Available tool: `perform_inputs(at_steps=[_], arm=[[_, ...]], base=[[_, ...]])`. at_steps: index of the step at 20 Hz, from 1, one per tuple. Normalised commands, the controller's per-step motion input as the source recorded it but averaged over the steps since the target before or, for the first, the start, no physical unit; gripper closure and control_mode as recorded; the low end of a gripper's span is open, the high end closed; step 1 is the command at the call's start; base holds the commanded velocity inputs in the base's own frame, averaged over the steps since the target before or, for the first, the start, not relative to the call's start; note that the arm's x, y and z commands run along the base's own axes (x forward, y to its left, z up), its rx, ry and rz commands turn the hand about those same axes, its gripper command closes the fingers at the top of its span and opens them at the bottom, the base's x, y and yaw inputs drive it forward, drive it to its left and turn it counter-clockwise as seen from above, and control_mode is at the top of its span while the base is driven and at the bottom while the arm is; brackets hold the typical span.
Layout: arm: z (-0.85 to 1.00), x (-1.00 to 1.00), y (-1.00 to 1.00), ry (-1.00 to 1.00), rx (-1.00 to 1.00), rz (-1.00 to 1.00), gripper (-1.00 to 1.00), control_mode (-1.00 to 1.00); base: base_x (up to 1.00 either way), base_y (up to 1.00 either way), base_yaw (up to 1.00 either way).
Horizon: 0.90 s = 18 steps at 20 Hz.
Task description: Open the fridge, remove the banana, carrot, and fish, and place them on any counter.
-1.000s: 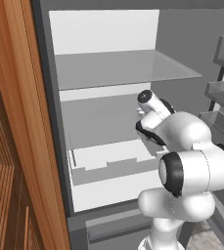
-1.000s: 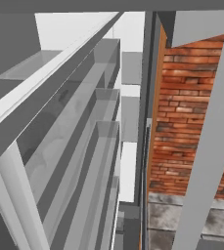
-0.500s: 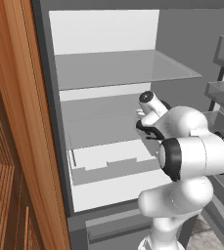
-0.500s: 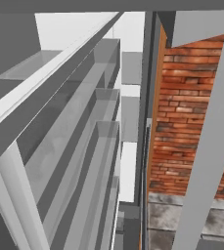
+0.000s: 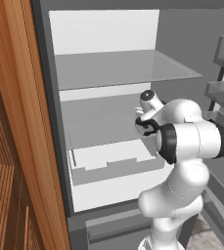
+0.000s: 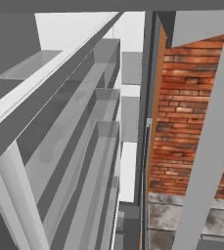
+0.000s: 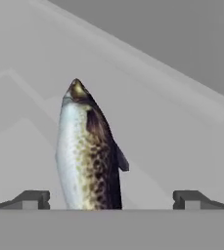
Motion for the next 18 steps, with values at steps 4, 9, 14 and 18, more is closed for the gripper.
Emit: perform_inputs(at_steps=[4, 9, 14, 18], arm=[[-0.23, 0.36, 0.03, 0.00, 0.03, 0.00, -1.00, -1.00], [-0.41, 0.22, 0.12, 0.00, 0.00, 0.00, 1.00, -1.00], [-0.53, -0.02, 0.04, 0.00, 0.00, 0.00, 1.00, -1.00], [-0.47, -0.45, 0.08, -0.03, 0.00, 0.00, 1.00, -1.00]], base=[[0.00, 0.00, 0.00], [0.00, 0.00, 0.00], [0.00, 0.00, 0.00], [0.00, 0.00, 0.00]])
